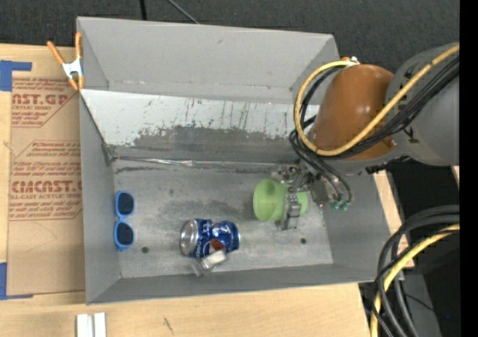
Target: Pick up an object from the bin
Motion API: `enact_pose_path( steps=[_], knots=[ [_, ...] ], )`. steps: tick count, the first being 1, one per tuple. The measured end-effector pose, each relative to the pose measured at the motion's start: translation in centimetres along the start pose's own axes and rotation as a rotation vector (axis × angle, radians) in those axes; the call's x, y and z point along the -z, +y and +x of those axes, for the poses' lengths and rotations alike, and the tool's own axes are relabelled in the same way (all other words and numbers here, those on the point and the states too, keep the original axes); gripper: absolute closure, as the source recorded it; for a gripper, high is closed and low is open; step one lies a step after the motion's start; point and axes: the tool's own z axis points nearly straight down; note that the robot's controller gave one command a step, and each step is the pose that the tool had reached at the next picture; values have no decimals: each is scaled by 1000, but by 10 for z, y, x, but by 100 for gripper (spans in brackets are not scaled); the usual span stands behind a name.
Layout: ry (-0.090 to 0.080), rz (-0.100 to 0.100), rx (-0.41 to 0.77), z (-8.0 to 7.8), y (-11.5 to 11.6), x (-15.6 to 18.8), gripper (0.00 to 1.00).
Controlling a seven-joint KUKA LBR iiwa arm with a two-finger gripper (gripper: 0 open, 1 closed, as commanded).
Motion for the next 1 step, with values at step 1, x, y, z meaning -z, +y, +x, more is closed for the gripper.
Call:
enact_pose_path(
  steps=[1],
  knots=[
    [-1,4,15,-19,-24,110,100]
  ],
)
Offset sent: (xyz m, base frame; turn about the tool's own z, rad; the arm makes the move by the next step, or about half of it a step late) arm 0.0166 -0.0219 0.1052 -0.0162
